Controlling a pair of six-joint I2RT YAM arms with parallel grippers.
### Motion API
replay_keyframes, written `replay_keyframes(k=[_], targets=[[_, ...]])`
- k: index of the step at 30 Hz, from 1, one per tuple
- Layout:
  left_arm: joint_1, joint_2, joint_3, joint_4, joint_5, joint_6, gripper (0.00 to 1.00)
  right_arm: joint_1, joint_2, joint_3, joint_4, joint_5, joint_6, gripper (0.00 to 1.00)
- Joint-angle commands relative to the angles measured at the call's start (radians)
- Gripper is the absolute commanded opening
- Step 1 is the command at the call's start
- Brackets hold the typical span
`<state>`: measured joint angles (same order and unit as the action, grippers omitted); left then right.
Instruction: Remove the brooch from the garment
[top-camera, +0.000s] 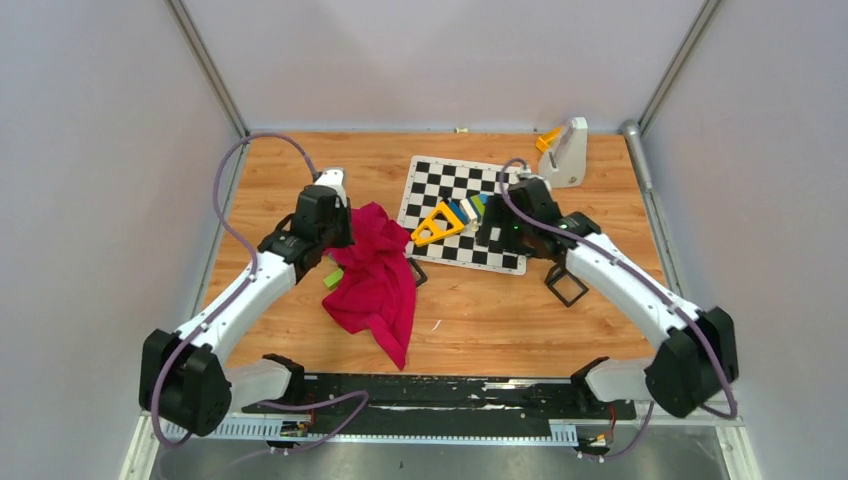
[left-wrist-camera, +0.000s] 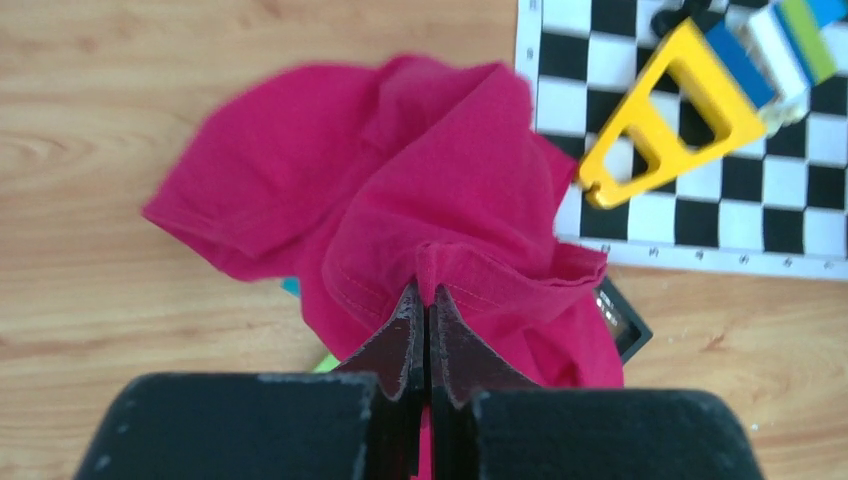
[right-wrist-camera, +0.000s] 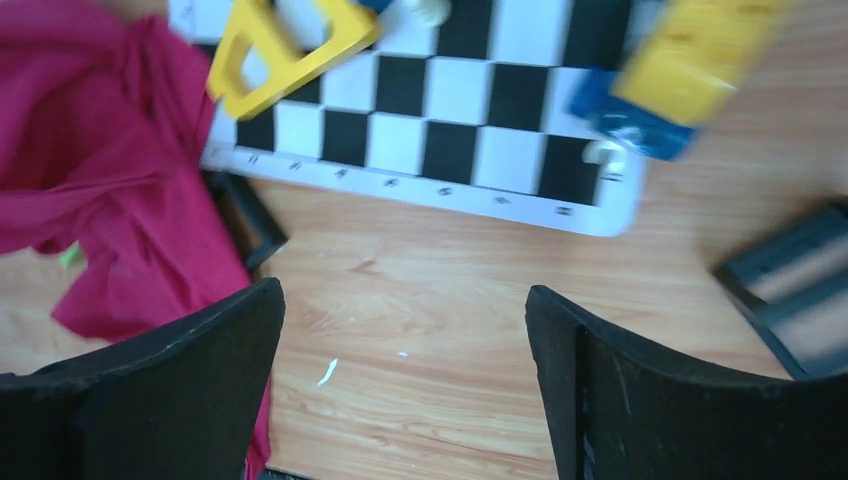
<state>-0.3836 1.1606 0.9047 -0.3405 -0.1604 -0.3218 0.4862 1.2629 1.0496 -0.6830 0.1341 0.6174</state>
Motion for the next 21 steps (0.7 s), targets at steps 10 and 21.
replay_keyframes(k=[10, 21], targets=[[0.002, 0.141, -0.134, -0.030, -0.160, -0.338, 0.00, 0.214, 0.471, 0.193, 0.245, -0.292, -0.205, 0.62], [0.005, 0.146, -0.208, 0.055, -0.359, -0.342, 0.00, 0.308, 0.667, 0.333, 0.291, -0.237, -0.222, 0.48]])
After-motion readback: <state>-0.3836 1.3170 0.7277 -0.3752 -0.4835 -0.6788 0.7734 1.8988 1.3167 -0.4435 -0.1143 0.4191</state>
